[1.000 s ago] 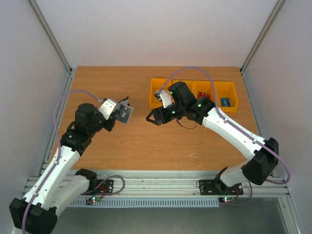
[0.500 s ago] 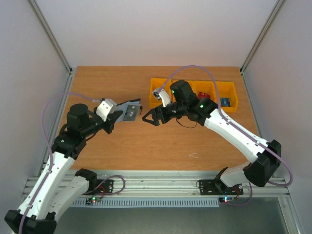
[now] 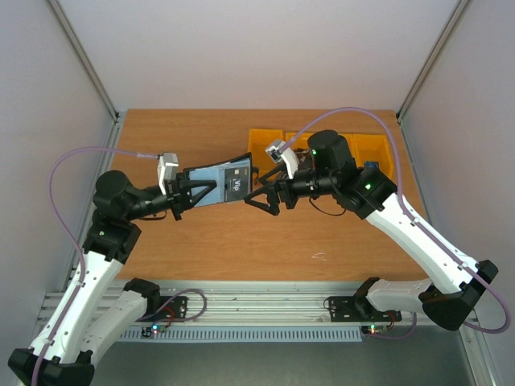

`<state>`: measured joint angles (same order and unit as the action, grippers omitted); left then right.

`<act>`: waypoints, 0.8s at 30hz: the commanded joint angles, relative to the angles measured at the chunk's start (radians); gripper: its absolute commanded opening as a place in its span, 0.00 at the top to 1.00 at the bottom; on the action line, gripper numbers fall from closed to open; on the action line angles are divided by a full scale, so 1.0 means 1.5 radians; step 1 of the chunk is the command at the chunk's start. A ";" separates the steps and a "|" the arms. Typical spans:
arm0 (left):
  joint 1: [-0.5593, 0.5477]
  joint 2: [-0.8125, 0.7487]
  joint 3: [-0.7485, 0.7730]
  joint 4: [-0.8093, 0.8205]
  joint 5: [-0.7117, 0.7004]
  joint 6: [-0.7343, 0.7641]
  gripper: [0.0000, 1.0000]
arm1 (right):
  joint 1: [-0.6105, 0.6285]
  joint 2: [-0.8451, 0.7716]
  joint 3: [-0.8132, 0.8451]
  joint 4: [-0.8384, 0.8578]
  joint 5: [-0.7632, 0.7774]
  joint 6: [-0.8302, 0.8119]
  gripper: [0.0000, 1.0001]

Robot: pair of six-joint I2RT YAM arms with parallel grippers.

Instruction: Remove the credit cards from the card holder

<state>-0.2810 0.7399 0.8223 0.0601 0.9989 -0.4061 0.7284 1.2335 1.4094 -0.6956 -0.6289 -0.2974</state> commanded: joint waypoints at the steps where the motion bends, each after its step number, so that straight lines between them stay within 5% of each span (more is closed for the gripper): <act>1: 0.002 -0.007 0.015 0.112 0.077 -0.061 1.00 | 0.002 -0.004 0.036 -0.030 0.006 -0.053 0.01; 9: 0.001 -0.008 0.012 0.156 0.088 -0.083 1.00 | 0.002 0.025 0.077 -0.038 -0.061 -0.068 0.05; 11: 0.001 -0.009 0.009 0.148 0.082 -0.085 1.00 | 0.002 0.035 0.085 -0.028 -0.108 -0.053 0.17; 18: 0.000 -0.011 0.006 0.109 0.050 -0.075 1.00 | 0.002 0.046 0.084 -0.010 -0.160 -0.032 0.97; 21: 0.001 -0.012 0.009 0.054 -0.018 -0.065 0.97 | 0.002 0.030 0.071 0.003 -0.148 -0.031 0.99; 24: 0.001 -0.012 0.014 -0.047 -0.152 -0.037 0.77 | 0.002 0.015 0.052 0.016 -0.126 -0.026 0.99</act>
<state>-0.2756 0.7334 0.8219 0.1356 0.9897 -0.5064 0.7265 1.2869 1.5166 -0.7284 -0.8375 -0.3523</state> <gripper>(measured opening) 0.161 0.052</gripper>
